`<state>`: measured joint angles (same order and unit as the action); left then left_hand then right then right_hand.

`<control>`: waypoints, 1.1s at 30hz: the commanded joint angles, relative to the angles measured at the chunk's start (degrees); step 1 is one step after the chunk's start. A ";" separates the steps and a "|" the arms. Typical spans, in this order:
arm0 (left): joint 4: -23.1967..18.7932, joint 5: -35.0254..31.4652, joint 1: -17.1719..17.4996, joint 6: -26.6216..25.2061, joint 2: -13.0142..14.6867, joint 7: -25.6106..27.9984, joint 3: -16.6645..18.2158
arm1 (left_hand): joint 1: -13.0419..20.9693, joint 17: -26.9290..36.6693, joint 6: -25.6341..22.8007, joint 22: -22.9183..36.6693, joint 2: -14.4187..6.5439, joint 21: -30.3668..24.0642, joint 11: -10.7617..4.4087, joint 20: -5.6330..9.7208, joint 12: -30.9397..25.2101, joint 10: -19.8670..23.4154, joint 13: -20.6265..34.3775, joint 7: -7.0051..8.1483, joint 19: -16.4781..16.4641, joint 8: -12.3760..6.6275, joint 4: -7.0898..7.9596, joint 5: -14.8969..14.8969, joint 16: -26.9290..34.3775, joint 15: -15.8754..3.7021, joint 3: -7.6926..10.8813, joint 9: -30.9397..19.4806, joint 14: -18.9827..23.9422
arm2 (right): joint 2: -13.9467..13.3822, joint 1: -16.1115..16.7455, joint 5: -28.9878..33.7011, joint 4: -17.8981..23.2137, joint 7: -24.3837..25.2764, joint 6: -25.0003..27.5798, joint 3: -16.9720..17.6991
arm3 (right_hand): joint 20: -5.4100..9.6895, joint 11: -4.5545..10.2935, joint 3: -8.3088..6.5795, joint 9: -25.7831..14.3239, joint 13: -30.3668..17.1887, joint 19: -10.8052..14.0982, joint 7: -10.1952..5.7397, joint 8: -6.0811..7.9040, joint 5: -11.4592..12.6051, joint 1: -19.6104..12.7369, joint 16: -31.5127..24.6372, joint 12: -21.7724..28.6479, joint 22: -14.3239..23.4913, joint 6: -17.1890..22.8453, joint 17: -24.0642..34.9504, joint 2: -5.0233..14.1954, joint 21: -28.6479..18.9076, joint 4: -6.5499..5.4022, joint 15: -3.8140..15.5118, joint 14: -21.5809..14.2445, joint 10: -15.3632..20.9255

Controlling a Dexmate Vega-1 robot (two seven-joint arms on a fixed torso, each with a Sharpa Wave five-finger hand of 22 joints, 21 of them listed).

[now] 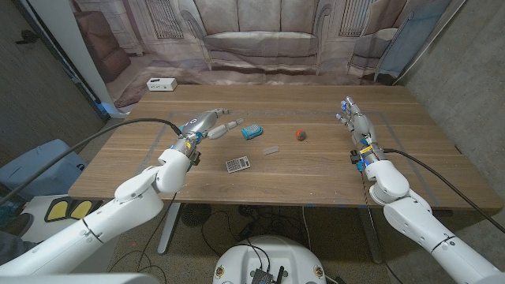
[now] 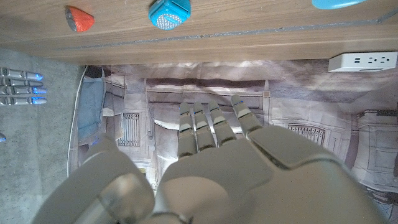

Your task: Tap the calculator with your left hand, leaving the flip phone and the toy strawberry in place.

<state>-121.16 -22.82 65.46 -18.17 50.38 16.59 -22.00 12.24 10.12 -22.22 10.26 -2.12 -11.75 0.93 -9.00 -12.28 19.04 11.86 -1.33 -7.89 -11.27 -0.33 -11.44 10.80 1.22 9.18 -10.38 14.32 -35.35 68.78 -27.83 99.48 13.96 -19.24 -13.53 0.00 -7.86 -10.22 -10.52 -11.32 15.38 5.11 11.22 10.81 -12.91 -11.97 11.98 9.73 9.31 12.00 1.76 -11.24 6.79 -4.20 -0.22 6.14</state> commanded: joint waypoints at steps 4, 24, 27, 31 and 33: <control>3.13 13.29 -2.16 6.44 -1.97 -2.17 2.63 | -0.15 0.22 -0.06 0.22 -0.17 0.19 0.53 0.03 0.11 -0.17 0.10 -0.87 0.13 -0.28 -0.14 0.14 -0.08 0.72 -0.11 -0.18 -0.13 | 1.13 -1.13 -2.24 -2.32 -2.90 -2.52 -0.37 | -0.08 0.03 0.03 -0.19 -0.11 0.65 0.05 0.11 -0.03 0.00 -0.24 0.12 0.12 0.99 0.11 0.66 -0.15 0.24 0.03 -0.34 0.63; 9.83 30.37 -5.00 17.28 -4.80 -6.33 4.06 | -0.57 0.25 0.70 0.22 -0.18 -0.17 2.09 0.22 0.04 -0.24 0.05 -2.28 -0.94 0.20 -0.07 0.12 0.07 1.74 -0.35 -0.19 0.10 | 0.79 -2.02 -2.86 -4.61 -4.91 -3.98 -0.50 | 0.05 0.00 0.11 -0.19 -0.11 0.91 0.02 0.09 -0.03 0.04 -0.25 0.16 0.12 1.10 0.12 0.67 -0.16 0.26 0.03 -0.52 0.93; 12.33 34.22 -5.05 21.94 -6.64 -7.19 4.34 | -0.61 0.25 0.89 0.20 -0.16 -0.27 2.26 1.46 0.00 -0.19 0.04 -2.67 -1.33 0.27 -0.10 0.11 0.07 1.96 -0.41 -0.19 0.13 | 0.75 -2.16 -3.40 -5.15 -5.55 -4.57 -0.26 | 0.09 0.04 0.12 -0.19 -0.11 0.94 0.06 0.09 -0.03 0.02 -0.24 0.17 0.12 1.13 0.11 0.66 -0.16 0.28 0.03 -0.53 0.98; 16.19 39.61 -5.26 28.82 -9.71 -9.04 4.28 | -0.64 0.24 1.40 0.16 -0.14 -0.32 2.84 2.48 0.02 -0.28 0.02 -3.85 -1.74 0.44 -0.16 0.10 0.07 2.22 -0.47 -0.18 0.14 | 0.17 -2.14 -3.93 -5.47 -6.70 -5.26 0.13 | 0.10 -0.02 0.12 -0.19 -0.11 1.00 0.10 0.10 -0.03 0.00 -0.26 0.19 0.12 1.18 0.11 0.67 -0.16 0.30 0.11 -0.62 1.07; 17.09 41.30 -5.35 30.34 -10.56 -9.52 4.19 | -0.63 0.24 1.54 0.15 -0.13 -0.36 2.89 3.09 0.06 -0.40 0.01 -4.18 -1.93 0.48 -0.19 0.09 0.06 2.32 -0.48 -0.18 0.11 | -0.07 -2.23 -4.44 -5.71 -7.44 -5.45 0.27 | 0.14 -0.02 0.13 -0.19 -0.11 1.06 0.12 0.10 -0.03 0.01 -0.25 0.18 0.12 1.20 0.11 0.66 -0.18 0.30 0.14 -0.62 1.06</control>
<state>-110.78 6.70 60.89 -0.43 44.85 10.33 -18.09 12.00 10.28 -20.68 10.26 -2.35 -11.75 3.40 -6.73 -12.30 18.63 11.71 -5.00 -9.55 -11.01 -0.56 -11.46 10.80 3.18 8.94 -10.39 14.24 -34.52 66.97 -30.77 95.10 9.08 -23.30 -13.98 0.10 -7.78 -10.22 -10.52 -11.32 15.88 5.12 11.22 10.81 -12.91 -11.97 11.98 9.73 9.93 12.00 1.76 -11.24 6.79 -3.98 -0.41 6.65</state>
